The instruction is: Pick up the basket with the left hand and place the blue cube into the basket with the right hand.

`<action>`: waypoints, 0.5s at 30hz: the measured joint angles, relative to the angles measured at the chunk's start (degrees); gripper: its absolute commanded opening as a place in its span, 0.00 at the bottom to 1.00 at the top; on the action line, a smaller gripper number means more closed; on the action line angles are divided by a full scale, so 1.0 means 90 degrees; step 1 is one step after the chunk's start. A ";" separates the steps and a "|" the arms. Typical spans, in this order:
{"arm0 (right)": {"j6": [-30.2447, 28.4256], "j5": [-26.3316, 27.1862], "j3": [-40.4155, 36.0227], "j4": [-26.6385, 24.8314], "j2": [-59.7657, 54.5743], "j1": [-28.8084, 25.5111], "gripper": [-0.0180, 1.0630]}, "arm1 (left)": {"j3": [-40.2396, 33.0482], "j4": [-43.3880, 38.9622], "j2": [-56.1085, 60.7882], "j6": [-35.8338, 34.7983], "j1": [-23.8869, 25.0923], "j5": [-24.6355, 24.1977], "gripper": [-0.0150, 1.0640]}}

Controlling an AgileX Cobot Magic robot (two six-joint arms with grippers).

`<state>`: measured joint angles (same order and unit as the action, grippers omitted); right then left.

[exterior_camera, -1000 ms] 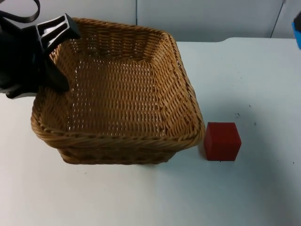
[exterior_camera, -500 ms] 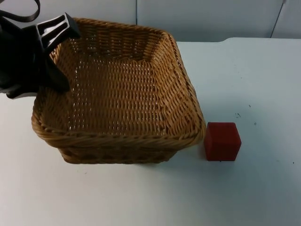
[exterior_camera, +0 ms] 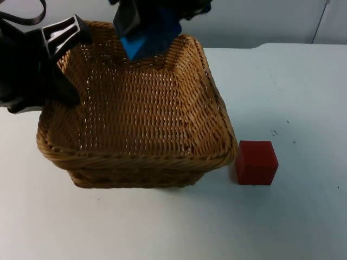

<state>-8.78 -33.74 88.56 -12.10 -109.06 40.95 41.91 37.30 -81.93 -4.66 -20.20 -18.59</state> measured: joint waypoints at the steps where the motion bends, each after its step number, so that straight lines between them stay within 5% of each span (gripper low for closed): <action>1: -0.0014 -0.0098 0.0095 0.0015 -0.0133 0.0029 0.01 | 0.0000 0.0000 0.0000 0.0000 0.0000 0.0000 0.01; 15: -0.0025 -0.0511 0.0270 0.0163 -0.0906 0.0058 0.01 | 0.0000 0.0025 0.0000 0.0000 0.0000 0.0047 0.01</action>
<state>-9.01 -38.34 90.98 -10.63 -117.22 41.46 41.91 37.53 -81.93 -4.66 -20.20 -18.17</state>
